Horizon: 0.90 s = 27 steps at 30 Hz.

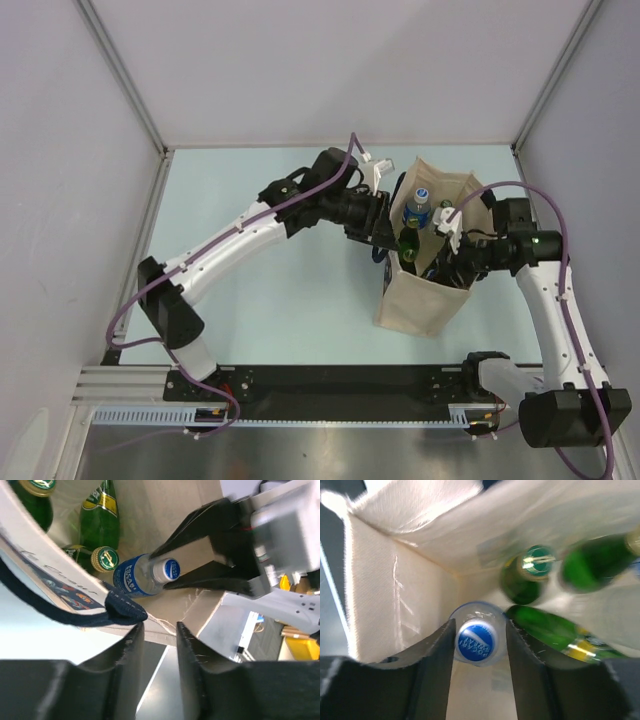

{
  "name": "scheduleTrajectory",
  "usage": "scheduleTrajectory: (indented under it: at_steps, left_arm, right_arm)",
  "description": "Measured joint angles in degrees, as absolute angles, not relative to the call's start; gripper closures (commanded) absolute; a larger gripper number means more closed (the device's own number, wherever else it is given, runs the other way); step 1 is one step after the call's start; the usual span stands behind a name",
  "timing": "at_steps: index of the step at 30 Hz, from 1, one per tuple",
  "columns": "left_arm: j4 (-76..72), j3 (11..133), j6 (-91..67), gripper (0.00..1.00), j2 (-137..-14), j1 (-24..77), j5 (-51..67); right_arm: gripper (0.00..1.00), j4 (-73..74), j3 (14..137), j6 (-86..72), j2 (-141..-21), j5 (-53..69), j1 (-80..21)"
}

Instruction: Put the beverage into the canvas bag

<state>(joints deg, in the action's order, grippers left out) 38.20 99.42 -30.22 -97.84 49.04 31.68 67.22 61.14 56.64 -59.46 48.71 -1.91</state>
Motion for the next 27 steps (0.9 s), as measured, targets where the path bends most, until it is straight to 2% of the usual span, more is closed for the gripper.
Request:
scheduleTrajectory:
  at_steps: [5, 6, 11, 12, 13, 14, 15, 17, 23, 27]
  left_arm:
    - [38.20, 99.11, -30.09, 0.31, -94.74, 47.27, 30.30]
    - [38.20, 99.11, -30.00, 0.26, -93.86, 46.81, 29.89]
    - [38.02, 97.30, -29.28, 0.20, -88.60, 44.60, 27.44]
    - [37.98, 96.31, -29.15, 0.14, -87.33, 44.12, 26.89]
    - [38.00, 95.39, -28.95, 0.13, -86.24, 43.70, 26.39]
    - [38.15, 93.76, -28.64, 0.06, -84.55, 42.89, 25.28]
    - [38.26, 92.92, -28.42, 0.00, -83.61, 42.46, 24.25]
    - [38.63, 91.15, -27.90, 0.00, -81.69, 41.47, 21.58]
    - [38.76, 86.74, -26.81, 0.00, -74.50, 38.11, 10.44]
    - [38.39, 85.54, -26.70, 0.00, -70.13, 33.17, 6.20]
  right_arm:
    - [0.38, 68.97, 69.65, 55.94, -59.90, 50.26, -0.30]
    - [0.34, 69.14, 70.65, 55.83, -59.90, 50.70, -0.08]
    - [0.32, 69.65, 75.57, 52.40, -60.71, 52.73, 1.80]
    - [0.26, 69.52, 76.31, 51.51, -60.99, 53.15, 2.15]
    - [0.21, 69.14, 77.14, 50.22, -61.28, 53.54, 2.59]
    - [0.20, 68.53, 78.06, 48.16, -61.56, 53.93, 3.27]
    - [0.08, 67.96, 78.59, 46.65, -61.67, 54.06, 3.73]
    - [0.00, 65.52, 79.50, 42.09, -61.69, 54.00, 5.02]
    - [0.00, 53.49, 82.81, 24.71, -61.71, 45.84, 9.65]
    - [0.00, 47.20, 87.81, 12.82, -63.40, 37.63, 16.97]
